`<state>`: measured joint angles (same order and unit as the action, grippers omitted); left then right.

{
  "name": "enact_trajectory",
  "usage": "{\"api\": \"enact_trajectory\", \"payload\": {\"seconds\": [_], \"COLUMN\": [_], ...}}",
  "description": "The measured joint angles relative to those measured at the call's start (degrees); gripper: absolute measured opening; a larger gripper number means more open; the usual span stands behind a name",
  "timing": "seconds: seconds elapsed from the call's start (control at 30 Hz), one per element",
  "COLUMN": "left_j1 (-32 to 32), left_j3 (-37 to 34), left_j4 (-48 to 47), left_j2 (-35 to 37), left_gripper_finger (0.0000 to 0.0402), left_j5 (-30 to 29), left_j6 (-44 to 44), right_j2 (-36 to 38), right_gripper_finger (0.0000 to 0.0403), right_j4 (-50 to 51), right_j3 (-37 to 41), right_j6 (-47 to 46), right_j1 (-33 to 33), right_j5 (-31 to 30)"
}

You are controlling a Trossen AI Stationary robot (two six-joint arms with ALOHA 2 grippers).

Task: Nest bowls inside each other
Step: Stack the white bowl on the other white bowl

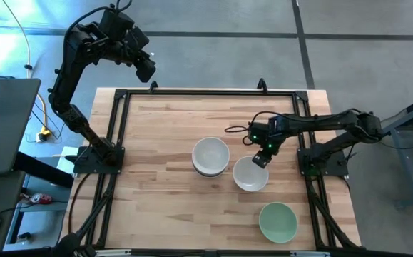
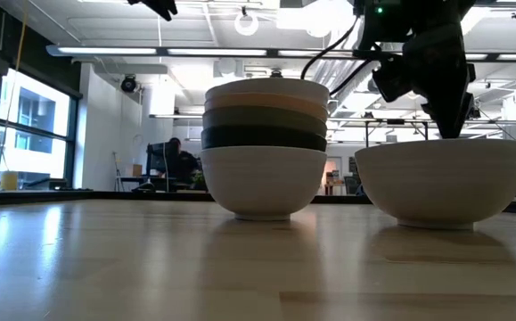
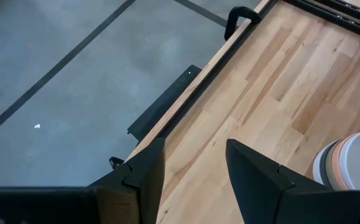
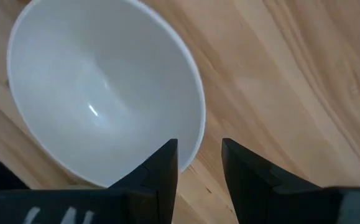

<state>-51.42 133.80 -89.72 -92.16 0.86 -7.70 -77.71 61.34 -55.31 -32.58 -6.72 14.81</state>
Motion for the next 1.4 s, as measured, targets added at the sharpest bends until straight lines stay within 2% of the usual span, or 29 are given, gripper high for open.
{"api": "enact_trajectory", "payload": {"seconds": [0.47,0.8,1.23,1.4], "left_j1": [0.0,0.0,0.0,0.0], "left_j3": [0.0,0.0,0.0,0.0], "left_j4": [0.0,0.0,0.0,0.0], "left_j2": [0.0,0.0,0.0,0.0], "left_gripper_finger": [0.0156,0.0156,0.0156,0.0156], "left_j5": [0.0,0.0,0.2,0.3], "left_j6": [0.0,-0.5,-1.0,-1.1], "right_j2": [-2.1,-7.1,-7.8,-7.8], "right_gripper_finger": [0.0114,0.0114,0.0114,0.0099], "right_j4": [-2.8,-4.7,-3.6,-3.4], "right_j3": [0.0,0.0,0.0,0.0], "right_j6": [-10.4,-10.5,-10.5,-10.5], "right_j1": [2.4,3.9,3.7,3.7], "right_j5": [-2.7,-3.5,-6.8,-7.2]}}
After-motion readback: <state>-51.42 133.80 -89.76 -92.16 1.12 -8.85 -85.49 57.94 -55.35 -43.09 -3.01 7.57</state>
